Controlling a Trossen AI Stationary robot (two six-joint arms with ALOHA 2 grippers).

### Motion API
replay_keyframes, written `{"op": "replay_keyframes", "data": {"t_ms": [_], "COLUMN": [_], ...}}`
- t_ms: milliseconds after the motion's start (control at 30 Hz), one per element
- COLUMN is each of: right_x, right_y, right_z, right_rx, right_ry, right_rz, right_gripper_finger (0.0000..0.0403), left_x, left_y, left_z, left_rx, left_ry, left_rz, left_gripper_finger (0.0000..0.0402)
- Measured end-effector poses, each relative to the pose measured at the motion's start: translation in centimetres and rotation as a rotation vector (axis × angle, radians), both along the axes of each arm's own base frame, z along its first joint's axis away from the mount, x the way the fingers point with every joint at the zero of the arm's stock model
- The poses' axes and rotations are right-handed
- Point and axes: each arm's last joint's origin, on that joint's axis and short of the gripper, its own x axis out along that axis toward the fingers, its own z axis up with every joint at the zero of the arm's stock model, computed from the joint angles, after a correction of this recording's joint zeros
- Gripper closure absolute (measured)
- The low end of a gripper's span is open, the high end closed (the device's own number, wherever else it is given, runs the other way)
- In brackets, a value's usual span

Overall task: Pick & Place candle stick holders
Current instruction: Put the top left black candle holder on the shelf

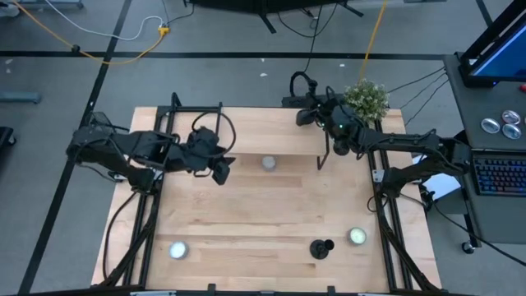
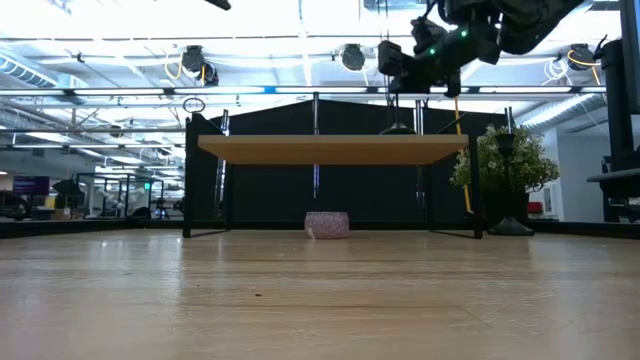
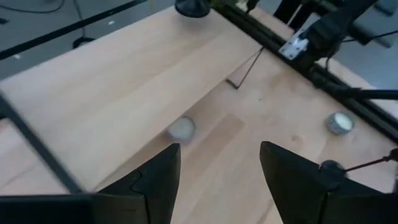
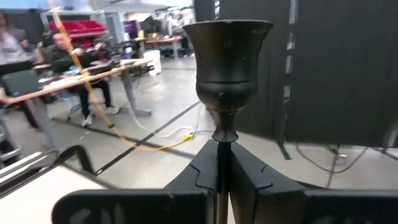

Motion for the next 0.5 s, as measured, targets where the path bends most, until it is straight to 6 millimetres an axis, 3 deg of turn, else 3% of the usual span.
{"op": "replay_keyframes", "data": {"t_ms": [333, 500], "right_x": [-0.2, 0.0], "right_y": [0.0, -0.1], "right_z": [-0.3, -0.7], "right_rx": [-0.033, -0.024], "right_ry": [0.084, 0.098], "right_rz": [-0.049, -0.052], "right_gripper_finger": [0.0395, 0.0395], "left_x": [-1.1, -1.3], "left_y": [0.1, 0.1], "left_z": [-2.7, -3.0], "left_rx": [-0.043, -0.048], "left_ry": [-0.111, -0.12], "left_rz": [0.003, 0.005], "left_gripper_finger": [0.0176, 0.0176]}}
